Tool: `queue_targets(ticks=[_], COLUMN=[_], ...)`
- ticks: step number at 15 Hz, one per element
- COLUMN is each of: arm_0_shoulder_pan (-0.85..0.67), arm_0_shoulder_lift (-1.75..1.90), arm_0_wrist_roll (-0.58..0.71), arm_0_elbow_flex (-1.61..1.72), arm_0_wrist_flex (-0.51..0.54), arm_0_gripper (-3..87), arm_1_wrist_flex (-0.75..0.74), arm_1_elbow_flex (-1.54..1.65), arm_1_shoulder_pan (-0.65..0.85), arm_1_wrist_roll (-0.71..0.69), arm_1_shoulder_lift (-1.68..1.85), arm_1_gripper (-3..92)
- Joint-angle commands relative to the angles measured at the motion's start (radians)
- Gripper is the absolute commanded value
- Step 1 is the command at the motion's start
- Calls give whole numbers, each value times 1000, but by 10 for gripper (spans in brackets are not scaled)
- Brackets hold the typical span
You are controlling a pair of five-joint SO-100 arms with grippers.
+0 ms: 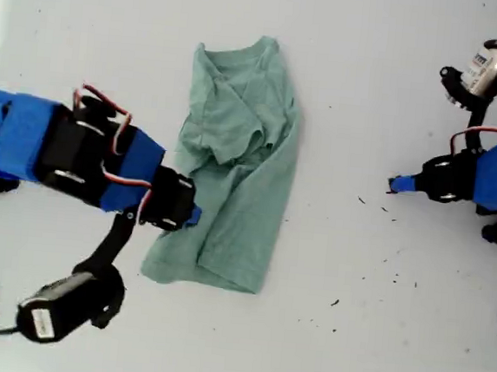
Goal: Fold t shirt
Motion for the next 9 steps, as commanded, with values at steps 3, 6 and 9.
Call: queue_targets(ticks=[3,6,9], arm_0_shoulder_pan=[-67,-101,-115], arm_0_shoulder_lift=[-437,-540,-242], arm_0_wrist_roll=[84,117,126], arm_0_elbow_flex=[-304,-304,-275], arm_0_wrist_flex=[-265,-327,-173], arm_0_gripper=[81,317,301], arm_1_wrist_flex=[2,2,2], arm_1_elbow_flex=[43,43,43], arm_1_shoulder_pan=[-3,-5,-3], arm_1_wrist_roll=[5,8,9], arm_1_shoulder_lift=[15,14,12], arm_1_gripper=[24,24,24])
